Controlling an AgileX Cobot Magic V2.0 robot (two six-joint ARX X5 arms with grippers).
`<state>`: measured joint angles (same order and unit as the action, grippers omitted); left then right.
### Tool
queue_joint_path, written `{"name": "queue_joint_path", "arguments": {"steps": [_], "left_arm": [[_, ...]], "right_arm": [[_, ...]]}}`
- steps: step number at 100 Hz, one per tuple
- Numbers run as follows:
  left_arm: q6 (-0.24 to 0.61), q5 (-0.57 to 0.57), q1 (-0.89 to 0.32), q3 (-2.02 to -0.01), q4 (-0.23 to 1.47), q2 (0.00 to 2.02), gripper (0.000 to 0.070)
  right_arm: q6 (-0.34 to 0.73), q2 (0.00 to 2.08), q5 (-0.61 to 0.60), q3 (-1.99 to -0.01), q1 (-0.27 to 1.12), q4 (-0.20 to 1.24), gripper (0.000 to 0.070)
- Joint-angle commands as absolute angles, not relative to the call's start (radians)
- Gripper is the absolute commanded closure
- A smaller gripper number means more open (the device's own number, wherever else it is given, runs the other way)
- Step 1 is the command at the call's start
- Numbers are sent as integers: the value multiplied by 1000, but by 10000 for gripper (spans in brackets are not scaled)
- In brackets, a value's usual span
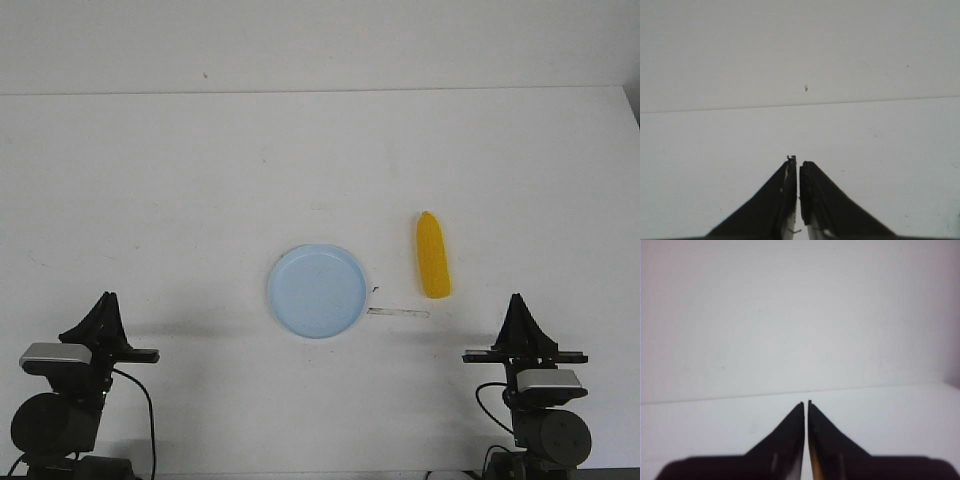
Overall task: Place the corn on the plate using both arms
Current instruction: 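Reach the right gripper forward over the yellow corn cob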
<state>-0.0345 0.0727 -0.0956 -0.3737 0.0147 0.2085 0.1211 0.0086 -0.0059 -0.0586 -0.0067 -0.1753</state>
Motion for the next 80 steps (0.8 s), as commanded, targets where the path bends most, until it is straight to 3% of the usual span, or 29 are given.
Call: {"name": "queue_joint_path", "arguments": {"steps": [1, 20, 42, 80], "left_arm": [[-30, 71, -95, -376, 2, 208, 699], [-30, 71, -95, -376, 2, 208, 699], [-30, 71, -95, -376, 2, 208, 699], [-30, 71, -95, -376, 2, 208, 699]], "right_arm": [[157, 27, -17, -109, -6, -144, 693], [157, 155, -103, -229, -5, 17, 693], [169, 419, -219, -292, 10, 23, 693], [170, 865, -165, -530, 103, 83, 694]]}}
